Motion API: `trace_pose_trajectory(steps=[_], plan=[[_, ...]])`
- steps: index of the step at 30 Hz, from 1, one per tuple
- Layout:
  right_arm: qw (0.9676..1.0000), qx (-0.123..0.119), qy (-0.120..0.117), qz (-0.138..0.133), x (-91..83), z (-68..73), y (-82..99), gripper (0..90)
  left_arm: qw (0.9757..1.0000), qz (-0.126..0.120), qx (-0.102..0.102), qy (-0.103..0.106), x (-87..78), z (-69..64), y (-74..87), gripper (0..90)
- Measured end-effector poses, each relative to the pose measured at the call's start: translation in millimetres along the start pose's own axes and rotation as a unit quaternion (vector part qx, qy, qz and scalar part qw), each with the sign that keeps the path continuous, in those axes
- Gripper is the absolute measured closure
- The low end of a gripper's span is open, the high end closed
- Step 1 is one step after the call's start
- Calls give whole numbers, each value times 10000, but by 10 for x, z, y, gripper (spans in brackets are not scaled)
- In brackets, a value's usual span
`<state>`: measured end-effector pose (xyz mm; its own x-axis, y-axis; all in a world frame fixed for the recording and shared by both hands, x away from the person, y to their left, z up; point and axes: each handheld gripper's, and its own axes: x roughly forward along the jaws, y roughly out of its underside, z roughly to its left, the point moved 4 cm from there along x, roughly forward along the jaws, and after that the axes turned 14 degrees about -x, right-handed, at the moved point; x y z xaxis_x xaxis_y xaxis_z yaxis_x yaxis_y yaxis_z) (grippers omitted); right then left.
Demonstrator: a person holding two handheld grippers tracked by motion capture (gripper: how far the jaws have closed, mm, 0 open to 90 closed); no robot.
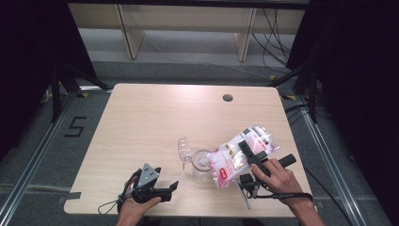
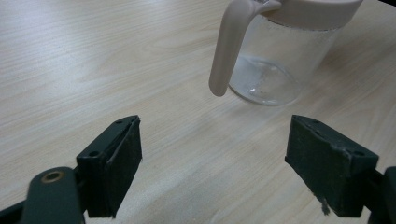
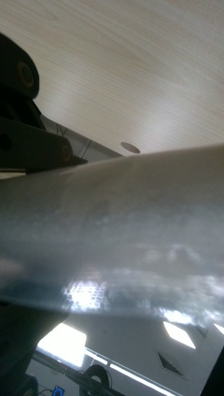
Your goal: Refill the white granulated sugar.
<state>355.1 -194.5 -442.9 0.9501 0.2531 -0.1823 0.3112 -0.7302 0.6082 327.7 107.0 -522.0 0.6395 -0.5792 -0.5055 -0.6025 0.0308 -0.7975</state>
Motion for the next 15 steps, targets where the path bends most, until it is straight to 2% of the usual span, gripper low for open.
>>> trace_pose_trajectory(steps=[10,12,15], plan=[[10000,25,12,17,-6,5,4,663,10000,-6,-15,12,0,-3,0,179],[9999,-125,56,-51,4,-19,3,664,10000,-4,-11,6,0,-2,0,179],[10000,-20,21,4,-7,-2,7,666,10000,-2,-7,4,0,-1,0,178]])
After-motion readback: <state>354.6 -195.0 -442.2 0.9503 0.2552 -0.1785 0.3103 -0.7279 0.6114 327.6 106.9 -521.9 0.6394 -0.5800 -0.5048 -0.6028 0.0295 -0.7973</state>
